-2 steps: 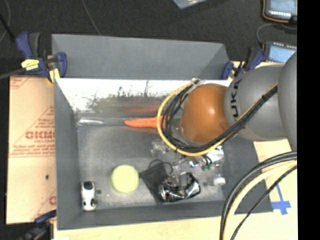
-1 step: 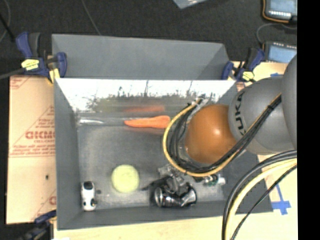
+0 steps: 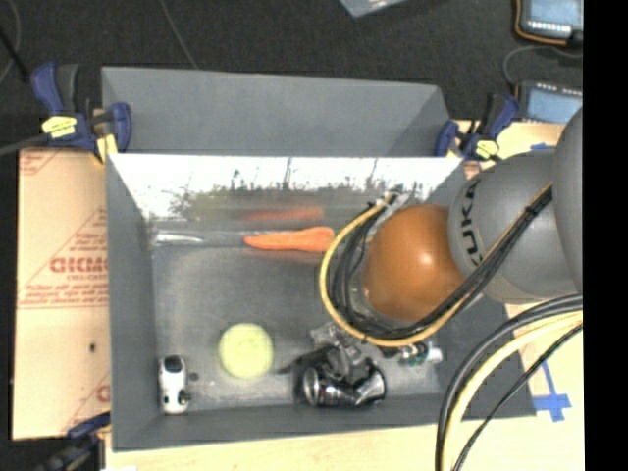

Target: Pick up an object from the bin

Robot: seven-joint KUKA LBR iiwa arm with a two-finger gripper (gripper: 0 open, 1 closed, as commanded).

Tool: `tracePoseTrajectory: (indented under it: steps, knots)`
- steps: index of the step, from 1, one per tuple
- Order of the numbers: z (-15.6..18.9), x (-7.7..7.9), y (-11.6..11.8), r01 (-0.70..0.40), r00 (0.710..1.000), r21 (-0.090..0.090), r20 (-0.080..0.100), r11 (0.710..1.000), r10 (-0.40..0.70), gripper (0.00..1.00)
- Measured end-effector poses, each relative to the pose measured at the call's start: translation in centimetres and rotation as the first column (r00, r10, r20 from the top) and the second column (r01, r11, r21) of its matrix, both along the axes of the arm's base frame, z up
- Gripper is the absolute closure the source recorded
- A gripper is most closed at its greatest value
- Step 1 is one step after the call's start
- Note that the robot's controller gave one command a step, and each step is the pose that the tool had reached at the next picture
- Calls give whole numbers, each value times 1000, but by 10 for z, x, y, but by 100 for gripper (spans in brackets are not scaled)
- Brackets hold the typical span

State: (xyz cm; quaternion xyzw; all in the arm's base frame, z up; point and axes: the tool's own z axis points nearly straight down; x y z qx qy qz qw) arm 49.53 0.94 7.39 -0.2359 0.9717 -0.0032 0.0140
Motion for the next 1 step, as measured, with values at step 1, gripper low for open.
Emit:
tracePoseTrajectory:
  steps: [1]
  knots:
    - [3, -1, 0, 0, 1000, 0, -3, 1000, 0, 100]
